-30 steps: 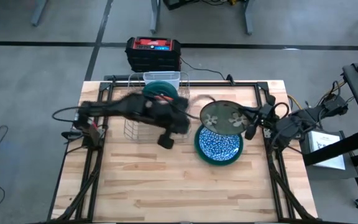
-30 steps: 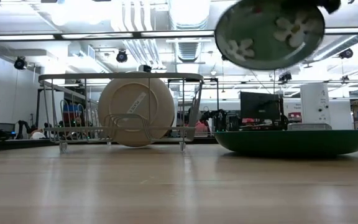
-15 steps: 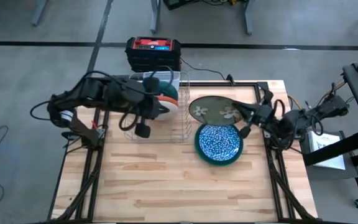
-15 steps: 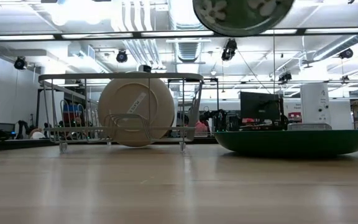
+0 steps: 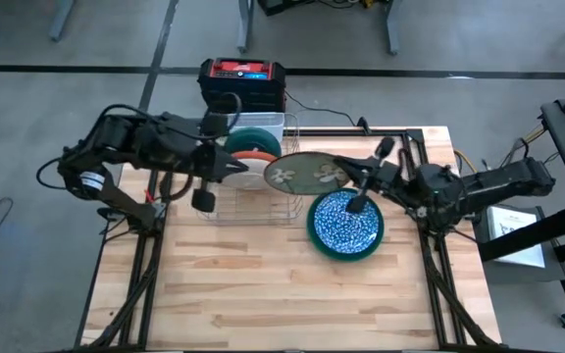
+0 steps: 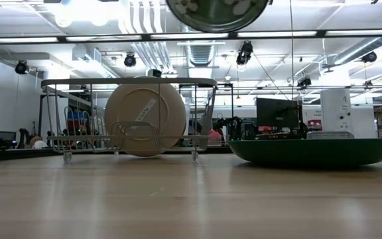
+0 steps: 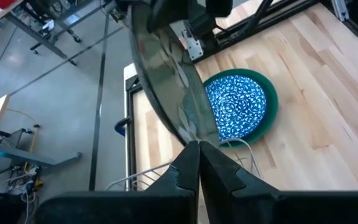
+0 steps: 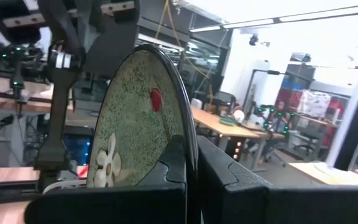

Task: Sort dishes
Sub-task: Put the green ceramic plate into the dish rack

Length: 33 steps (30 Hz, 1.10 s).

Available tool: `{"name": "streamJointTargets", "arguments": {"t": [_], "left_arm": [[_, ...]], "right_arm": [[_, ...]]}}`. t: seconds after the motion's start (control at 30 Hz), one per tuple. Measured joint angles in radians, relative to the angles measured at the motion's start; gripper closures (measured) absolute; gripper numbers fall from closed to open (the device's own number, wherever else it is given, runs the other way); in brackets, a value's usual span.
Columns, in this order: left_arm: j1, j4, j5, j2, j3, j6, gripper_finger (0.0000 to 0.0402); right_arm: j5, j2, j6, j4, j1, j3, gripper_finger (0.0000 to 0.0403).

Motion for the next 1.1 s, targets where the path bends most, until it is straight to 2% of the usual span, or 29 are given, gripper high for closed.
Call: {"name": "streamJointTargets", "arguments": {"t": [0.5,0.9,1.1], "left_arm": [[-0.004,-0.07,0.003,-0.116,-0.001,-0.11,0.0401],[-0.004,-0.076,0.0,-0.21,-0.001,-0.112,0.0401],[-0.003,-0.076,-0.038,-0.253,-0.001,-0.112,0.0401]], "right_arm": [[-0.163,0.266,-0.031,0.339,-0.125,0.021,0.0403],[-0.184,0.429,-0.042,0.51,-0.169,0.022,0.0403],[-0.201,0.499,-0.042,0.568,-0.186,0.022,0.0403]]}}
